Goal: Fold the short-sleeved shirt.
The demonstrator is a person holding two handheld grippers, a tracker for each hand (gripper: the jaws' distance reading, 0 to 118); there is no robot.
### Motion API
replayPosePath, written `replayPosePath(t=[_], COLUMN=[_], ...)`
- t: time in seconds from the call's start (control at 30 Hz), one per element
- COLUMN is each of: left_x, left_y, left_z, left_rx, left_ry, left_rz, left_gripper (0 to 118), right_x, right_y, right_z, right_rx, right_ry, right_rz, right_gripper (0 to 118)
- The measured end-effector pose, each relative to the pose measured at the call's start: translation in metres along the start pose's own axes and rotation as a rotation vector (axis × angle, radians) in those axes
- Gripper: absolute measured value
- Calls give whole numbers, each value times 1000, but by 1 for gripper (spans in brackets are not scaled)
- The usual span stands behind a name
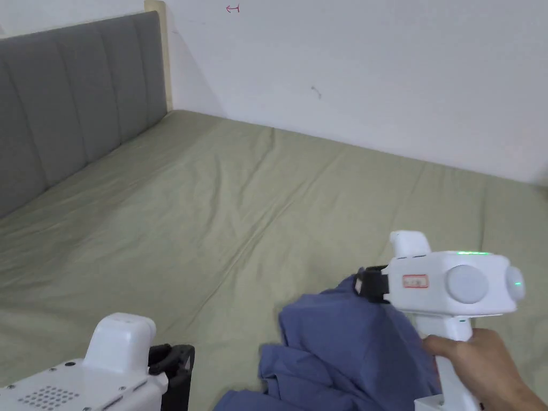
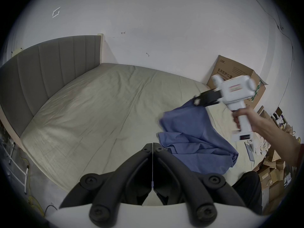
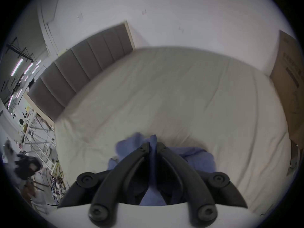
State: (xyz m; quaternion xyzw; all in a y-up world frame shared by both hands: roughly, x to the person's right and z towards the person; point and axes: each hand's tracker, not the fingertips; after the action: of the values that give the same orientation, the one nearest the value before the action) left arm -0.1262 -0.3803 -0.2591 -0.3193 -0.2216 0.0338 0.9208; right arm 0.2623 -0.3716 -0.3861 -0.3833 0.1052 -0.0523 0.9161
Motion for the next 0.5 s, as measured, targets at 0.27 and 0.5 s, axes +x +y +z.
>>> replayPosePath(t=[0.27, 0.5], left_x=[14, 33], left_y=[14, 23], left_z=[-39, -159], left_rx=[-54, -309], left_ry=[-55, -161], left_rz=[-7, 56], left_gripper=[10, 59], right_x=[25, 34], right_y=[-1, -21], right_z=[165, 229], right_rx=[239, 297], right_ry=[-55, -86], right_rz=[-53, -67], right_gripper=[7, 7])
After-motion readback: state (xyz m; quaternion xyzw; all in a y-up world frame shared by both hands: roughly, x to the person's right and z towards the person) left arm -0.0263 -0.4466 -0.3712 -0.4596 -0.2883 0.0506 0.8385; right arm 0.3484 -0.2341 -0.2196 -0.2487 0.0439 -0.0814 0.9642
